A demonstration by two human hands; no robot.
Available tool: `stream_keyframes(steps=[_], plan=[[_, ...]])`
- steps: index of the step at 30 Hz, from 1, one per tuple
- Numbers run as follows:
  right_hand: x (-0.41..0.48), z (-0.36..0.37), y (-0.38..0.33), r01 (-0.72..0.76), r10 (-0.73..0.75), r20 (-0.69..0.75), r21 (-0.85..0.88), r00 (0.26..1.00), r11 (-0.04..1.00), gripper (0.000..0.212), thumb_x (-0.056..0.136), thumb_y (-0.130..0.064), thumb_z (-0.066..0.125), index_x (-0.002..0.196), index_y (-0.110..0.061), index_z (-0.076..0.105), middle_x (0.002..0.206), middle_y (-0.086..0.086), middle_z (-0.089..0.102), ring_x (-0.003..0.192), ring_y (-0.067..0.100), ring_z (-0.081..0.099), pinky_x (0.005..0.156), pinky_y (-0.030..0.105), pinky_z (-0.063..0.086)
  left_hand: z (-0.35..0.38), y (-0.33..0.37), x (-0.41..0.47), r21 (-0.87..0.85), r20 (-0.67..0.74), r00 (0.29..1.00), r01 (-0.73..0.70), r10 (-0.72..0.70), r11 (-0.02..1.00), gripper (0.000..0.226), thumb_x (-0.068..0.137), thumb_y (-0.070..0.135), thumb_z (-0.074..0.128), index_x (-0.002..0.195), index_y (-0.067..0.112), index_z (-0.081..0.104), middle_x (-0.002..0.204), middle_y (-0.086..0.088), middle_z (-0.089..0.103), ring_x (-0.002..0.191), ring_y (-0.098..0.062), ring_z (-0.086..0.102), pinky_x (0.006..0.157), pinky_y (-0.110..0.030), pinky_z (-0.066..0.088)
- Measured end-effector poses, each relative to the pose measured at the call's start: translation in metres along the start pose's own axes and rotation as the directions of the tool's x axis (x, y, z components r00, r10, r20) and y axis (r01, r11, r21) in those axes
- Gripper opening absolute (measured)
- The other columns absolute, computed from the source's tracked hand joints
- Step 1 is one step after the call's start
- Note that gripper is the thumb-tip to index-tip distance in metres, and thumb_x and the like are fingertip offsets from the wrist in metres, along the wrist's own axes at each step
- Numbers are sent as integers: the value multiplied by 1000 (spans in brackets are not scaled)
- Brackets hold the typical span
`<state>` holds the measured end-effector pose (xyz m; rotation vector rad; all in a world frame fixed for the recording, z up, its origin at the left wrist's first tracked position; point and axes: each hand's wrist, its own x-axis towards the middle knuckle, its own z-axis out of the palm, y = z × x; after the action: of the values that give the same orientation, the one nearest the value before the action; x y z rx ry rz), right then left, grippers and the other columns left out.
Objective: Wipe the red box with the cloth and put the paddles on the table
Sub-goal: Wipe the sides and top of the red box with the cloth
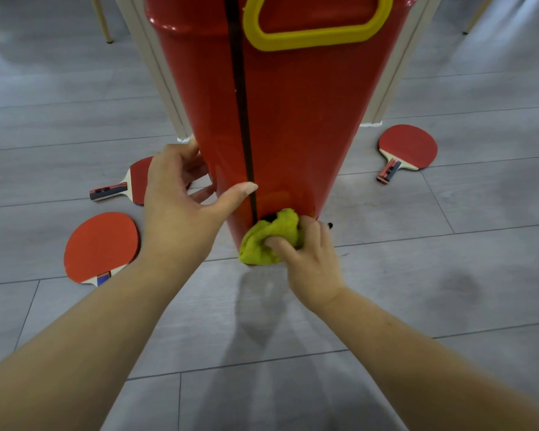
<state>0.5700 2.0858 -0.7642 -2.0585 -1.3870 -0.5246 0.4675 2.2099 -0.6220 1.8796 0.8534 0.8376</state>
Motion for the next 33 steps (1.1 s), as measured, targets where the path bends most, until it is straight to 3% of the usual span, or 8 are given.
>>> stream_keyframes(steps=[6, 11, 13, 15, 18, 22, 26, 33], plan=[[-9, -7, 26, -245, 241, 67, 59, 968, 968, 71, 53, 17, 72, 106, -20, 41, 114, 15, 30, 86, 52, 51, 64, 48, 53, -1, 0, 0, 23, -3, 1000, 7, -7, 1000, 56, 65, 39, 81, 109, 27, 49, 114, 8, 58, 103, 4, 57, 84, -16, 53], [-13, -1, 18, -470, 450, 146, 155, 881, 869, 47, 82, 2, 55, 110, -30, 33, 121, 17, 32, 103, 21, 31, 83, 33, 38, -2, 0, 1, 26, 4, 1000, 19, -20, 999, 56, 65, 39, 81, 109, 28, 48, 118, 5, 57, 101, 11, 54, 79, -7, 49], [-12, 4, 8, -511, 492, 150, 138, 858, 849, 49, 80, -1, 56, 117, -25, 36, 125, 18, 31, 108, 33, 39, 82, 33, 37, -3, -1, 1, 26, 10, 1000, 19, -19, 999, 56, 65, 38, 81, 108, 30, 47, 118, 5, 57, 100, 14, 52, 76, -4, 48], [-13, 11, -1, -353, 334, 134, 162, 933, 922, 58, 69, 4, 65, 114, -22, 39, 121, 15, 29, 100, 43, 45, 76, 39, 44, -3, -1, 1, 25, 15, 1000, 17, -17, 1000, 56, 64, 39, 81, 108, 30, 48, 116, 6, 57, 98, 15, 53, 74, -3, 47], [-15, 24, -10, -60, 56, 61, 75, 997, 995, 43, 71, -6, 58, 107, -27, 48, 108, 12, 34, 91, 34, 40, 74, 41, 47, -3, 0, 2, 4, 26, 1000, 16, -17, 1000, 56, 64, 37, 82, 106, 29, 47, 111, 10, 57, 94, 17, 53, 72, -4, 48], [-13, 43, -23, 29, -30, -20, -31, 999, 999, 27, 82, -15, 58, 100, -34, 54, 103, 11, 41, 83, 30, 43, 72, 42, 46, -4, -1, 4, -15, 38, 999, 16, -15, 1000, 52, 62, 36, 83, 99, 37, 46, 113, 7, 58, 97, 11, 55, 74, -7, 49], [-20, 53, -18, 153, -144, 70, -155, 987, 976, 29, 79, -14, 54, 90, -38, 66, 106, 11, 43, 82, 29, 41, 78, 49, 45, -4, -1, 4, -19, 43, 999, 13, -12, 1000, 52, 62, 36, 83, 97, 40, 45, 116, 4, 57, 98, 9, 55, 75, -8, 50], [-24, 49, 3, 181, -179, 27, -198, 983, 963, 26, 76, -22, 65, 94, -41, 62, 105, 9, 43, 82, 28, 43, 73, 45, 42, -3, -2, 1, -14, 32, 999, 24, -23, 1000, 56, 63, 36, 82, 106, 31, 47, 118, 6, 56, 99, 12, 52, 73, -3, 47]])
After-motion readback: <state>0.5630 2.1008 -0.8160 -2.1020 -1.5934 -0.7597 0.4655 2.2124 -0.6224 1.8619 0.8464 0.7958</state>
